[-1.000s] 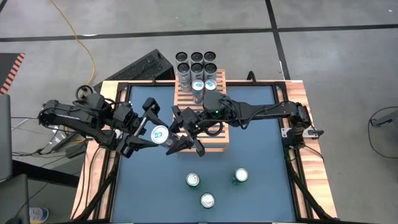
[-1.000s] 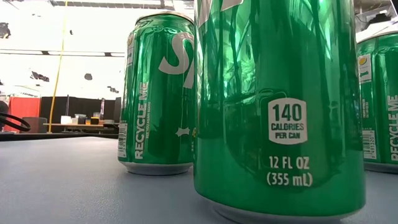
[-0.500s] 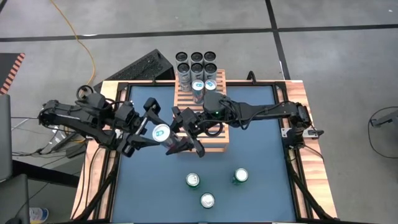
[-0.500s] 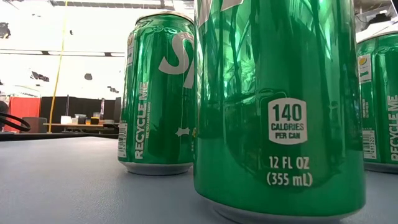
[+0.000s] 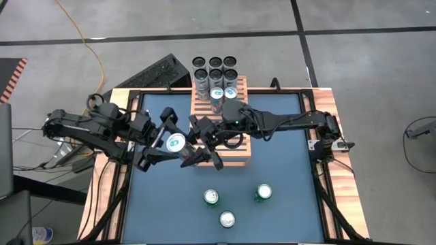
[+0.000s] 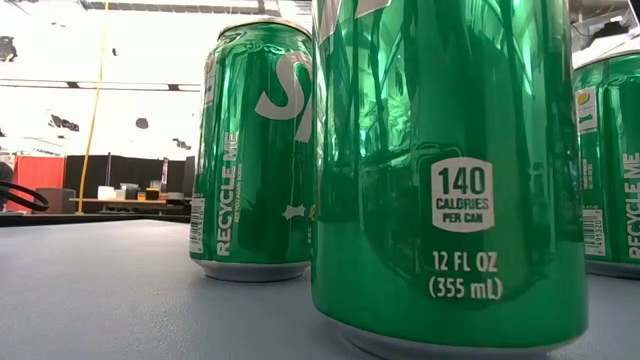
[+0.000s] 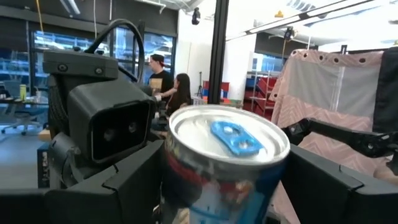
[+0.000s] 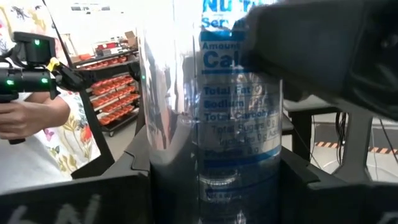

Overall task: Place canned beverage on shelf
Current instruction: Put the blue soda can on the shelf aligned to the other blue soda can

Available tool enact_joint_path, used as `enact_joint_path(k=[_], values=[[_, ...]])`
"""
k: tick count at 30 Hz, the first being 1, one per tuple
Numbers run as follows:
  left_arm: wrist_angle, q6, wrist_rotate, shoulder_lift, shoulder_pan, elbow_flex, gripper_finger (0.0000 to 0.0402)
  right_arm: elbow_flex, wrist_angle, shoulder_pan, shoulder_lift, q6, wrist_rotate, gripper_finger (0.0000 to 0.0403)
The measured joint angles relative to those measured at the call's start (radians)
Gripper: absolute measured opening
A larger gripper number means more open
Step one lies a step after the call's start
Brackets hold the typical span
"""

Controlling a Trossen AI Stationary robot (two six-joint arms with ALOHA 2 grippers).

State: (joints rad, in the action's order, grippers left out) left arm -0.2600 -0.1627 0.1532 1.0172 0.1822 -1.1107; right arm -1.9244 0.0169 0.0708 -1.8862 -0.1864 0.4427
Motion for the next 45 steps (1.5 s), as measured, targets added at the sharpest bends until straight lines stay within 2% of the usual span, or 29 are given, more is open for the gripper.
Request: enact_joint_path(k=[10,19,30,40,45], values=[[-0.008,0.038,-0.001,0.001,0.0,0.0,0.0285,0.0,-0.014,0.0,0.0,0.001,0.0,0.0185],[-0.007,0.048,-0.005,0.001,0.0,0.0,0.0229,0.0,-0.013,0.0,0.0,0.003,0.0,0.0224],[-0.001,0.046,-0.011,-0.002,0.0,0.001,0.0244,-0.001,-0.082,-0.002,0.002,0.003,-0.053,0.0257],[0.081,0.066,-0.084,-0.079,-0.025,0.002,0.0241,0.0,-0.354,-0.023,0.067,0.033,-0.061,0.0276],[0.18,0.117,-0.167,-0.13,-0.036,0.001,0.0241,0.001,-0.539,-0.035,0.136,0.029,-0.132,0.0276]])
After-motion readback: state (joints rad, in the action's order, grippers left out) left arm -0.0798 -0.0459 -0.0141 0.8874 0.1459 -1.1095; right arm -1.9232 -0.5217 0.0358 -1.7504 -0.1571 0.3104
